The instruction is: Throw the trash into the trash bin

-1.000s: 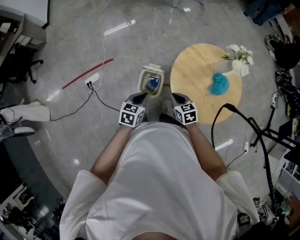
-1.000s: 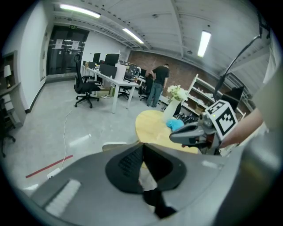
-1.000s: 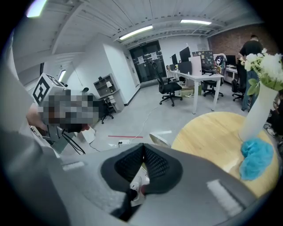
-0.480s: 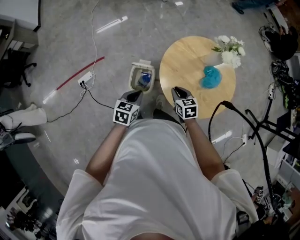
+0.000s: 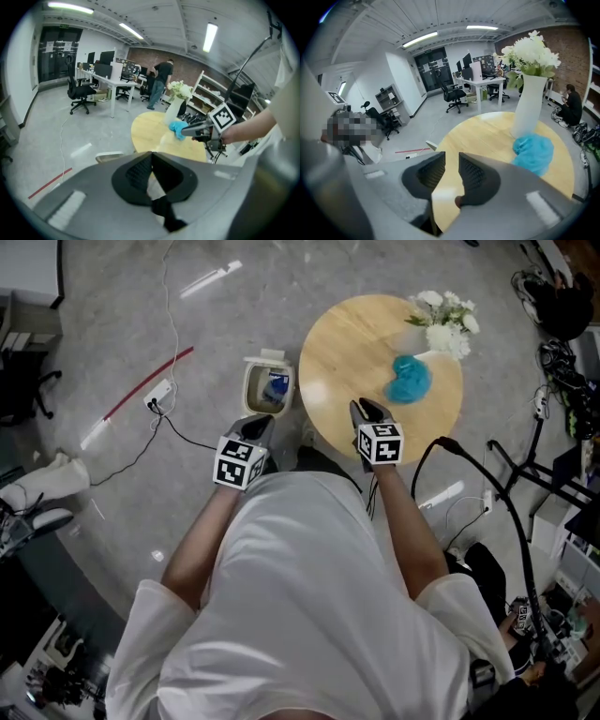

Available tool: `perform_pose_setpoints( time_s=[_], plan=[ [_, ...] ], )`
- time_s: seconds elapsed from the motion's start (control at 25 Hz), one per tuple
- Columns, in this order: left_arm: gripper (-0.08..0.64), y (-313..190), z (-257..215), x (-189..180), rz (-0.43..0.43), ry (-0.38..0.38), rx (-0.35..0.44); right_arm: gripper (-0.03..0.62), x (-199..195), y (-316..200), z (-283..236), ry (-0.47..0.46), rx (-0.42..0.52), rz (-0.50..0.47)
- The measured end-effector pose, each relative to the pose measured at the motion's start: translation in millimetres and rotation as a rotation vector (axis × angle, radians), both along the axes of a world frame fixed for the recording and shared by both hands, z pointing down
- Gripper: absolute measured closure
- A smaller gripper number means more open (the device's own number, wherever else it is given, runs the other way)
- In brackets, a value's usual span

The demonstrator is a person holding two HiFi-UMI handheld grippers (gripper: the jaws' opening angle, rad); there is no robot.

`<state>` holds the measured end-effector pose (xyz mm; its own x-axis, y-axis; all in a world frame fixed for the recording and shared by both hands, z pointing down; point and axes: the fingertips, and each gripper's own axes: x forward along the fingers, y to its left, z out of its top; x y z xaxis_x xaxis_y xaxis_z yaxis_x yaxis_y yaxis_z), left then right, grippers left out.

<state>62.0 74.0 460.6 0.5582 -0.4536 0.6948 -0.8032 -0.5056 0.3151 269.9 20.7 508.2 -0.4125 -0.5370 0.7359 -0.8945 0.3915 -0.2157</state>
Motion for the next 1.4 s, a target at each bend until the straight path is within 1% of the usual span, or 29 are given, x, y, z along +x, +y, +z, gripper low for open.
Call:
perform_pose_setpoints(
  time_s=[0.2, 0.4, 0.6, 0.8, 1.0, 1.08, 1.32, 1.4],
  plan=[
    [0.555, 0.2, 5.2, 2.4, -0.009, -0.013, -0.017, 0.486, 42.0, -13.0, 13.2, 0.048, -0.008, 0.062],
    [0.555, 0.1, 12.6, 0.5, -0.033, -0.029, -0.04, 0.473, 90.1, -26.6, 22.4, 0.121, -0.002, 0.133],
    [0.555, -2.9, 12.5, 1.3, -0.053, -0.032, -0.048, 0.458, 138.3, -37.2, 25.2, 0.204, 0.007, 0.201],
    [0.555, -8.9, 14.1, 8.0, -0.064, -0.033, -0.053, 0.445, 180.2, -48.6, 29.0, 0.255, 0.009, 0.254],
    [0.555, -8.8, 16.3, 13.3, -0.071, -0.038, -0.065, 0.428, 209.1, -57.4, 35.6, 0.279, -0.01, 0.263],
    [0.555, -8.3, 18.7, 15.4, -0.074, -0.041, -0.074, 0.408, 217.0, -61.3, 40.3, 0.281, -0.026, 0.253],
    [0.555, -6.4, 21.3, 21.7, -0.086, -0.045, -0.095, 0.349, 229.3, -71.3, 55.9, 0.257, -0.086, 0.232],
    [0.555, -6.2, 22.3, 24.6, -0.088, -0.046, -0.1, 0.339, 230.6, -71.9, 63.9, 0.245, -0.114, 0.225]
  ],
)
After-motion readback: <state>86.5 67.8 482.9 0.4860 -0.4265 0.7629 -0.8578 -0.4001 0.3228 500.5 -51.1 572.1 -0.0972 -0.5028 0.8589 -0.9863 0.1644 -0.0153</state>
